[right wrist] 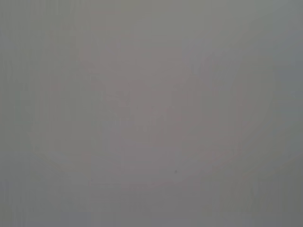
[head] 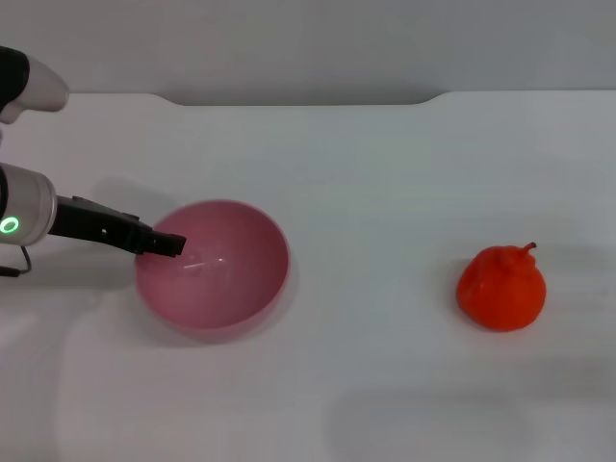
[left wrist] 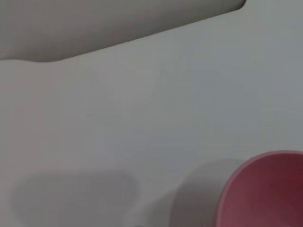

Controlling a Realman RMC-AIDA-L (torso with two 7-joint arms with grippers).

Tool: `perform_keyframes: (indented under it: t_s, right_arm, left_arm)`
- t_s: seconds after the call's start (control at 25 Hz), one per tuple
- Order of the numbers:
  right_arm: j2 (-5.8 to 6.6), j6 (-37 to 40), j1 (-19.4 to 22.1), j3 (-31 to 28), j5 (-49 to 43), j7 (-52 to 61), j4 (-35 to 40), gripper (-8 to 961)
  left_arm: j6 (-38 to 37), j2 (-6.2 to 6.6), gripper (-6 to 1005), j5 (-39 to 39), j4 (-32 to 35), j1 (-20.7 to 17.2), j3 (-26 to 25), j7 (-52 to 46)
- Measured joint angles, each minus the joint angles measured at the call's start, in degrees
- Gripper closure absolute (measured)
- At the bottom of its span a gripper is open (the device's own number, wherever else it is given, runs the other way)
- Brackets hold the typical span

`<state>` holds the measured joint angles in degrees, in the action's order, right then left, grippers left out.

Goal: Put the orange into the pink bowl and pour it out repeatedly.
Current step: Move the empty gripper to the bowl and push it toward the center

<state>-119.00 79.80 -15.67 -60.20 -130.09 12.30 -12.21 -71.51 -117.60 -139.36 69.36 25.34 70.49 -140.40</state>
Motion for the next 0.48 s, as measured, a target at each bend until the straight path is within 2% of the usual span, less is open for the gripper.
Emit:
perform_keyframes:
  t_s: [0.48]
  right_arm:
    - [0.00,0.0,0.0,0.0,0.0,0.0,0.1,277]
  left_arm:
    - [1.3,-0.04,203,-0.4,-3.7,1.3,0.7,0.0]
